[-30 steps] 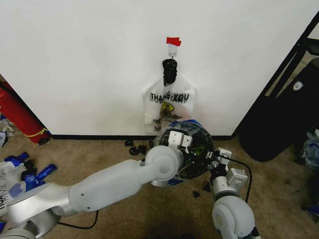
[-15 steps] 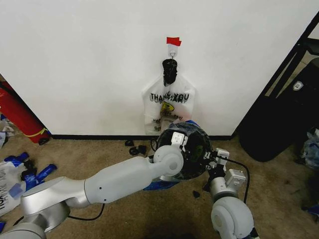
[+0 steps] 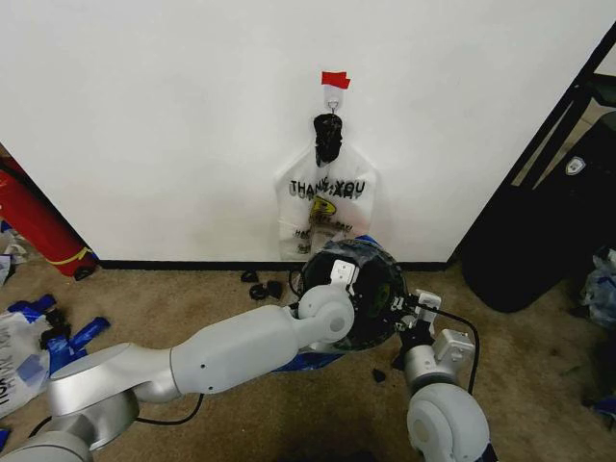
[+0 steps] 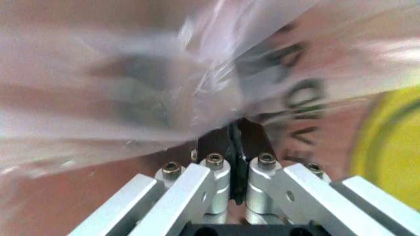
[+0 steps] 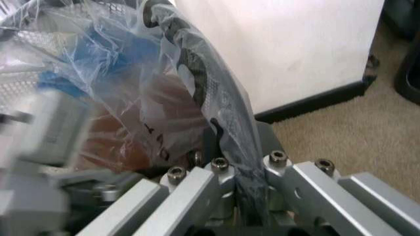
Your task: Pick up the garbage bag from the wall and place it over the trash bin.
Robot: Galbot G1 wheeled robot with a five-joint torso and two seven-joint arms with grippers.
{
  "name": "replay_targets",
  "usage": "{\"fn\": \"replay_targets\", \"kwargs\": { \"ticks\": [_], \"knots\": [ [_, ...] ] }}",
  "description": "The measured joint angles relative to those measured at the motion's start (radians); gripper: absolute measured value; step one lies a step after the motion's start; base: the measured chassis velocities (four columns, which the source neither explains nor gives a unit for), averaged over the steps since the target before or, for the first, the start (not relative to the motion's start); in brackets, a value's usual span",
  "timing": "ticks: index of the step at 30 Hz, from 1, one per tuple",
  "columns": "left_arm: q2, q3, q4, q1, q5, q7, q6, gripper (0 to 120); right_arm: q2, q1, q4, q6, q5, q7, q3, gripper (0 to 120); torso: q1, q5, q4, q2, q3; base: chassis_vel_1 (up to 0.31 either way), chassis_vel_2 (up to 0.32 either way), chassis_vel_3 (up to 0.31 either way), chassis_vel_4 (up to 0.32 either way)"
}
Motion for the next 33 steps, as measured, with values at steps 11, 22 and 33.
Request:
{"fn": "replay_targets", "kwargs": {
  "ticks": [11,22,33],
  "knots": [
    [-0.018,-0.002,-0.023,-0.034,0.001,-0.005,-0.037,0,-0.001,0.007,0.008,-0.013,0.031,0.008,0.018,0,0.000,0.0000,-0.0005,0.000,0.000,0.000,0.000,0.000,0.000],
    [-0.053,0.034,0.072,-0.018,0.075,-0.009,-0.021,0,0.004,-0.010,0.057,-0.020,0.029,0.006,0.005,0,0.000,0.0000,-0.0001,0.000,0.000,0.000,0.000,0.000,0.000],
    [-0.068,0.075,0.127,-0.056,0.096,0.012,-0.016,0,0.019,-0.028,0.070,-0.028,0.038,-0.002,-0.025,0,0.000,0.0000,-0.0002,0.000,0.000,0.000,0.000,0.000,0.000]
  ]
}}
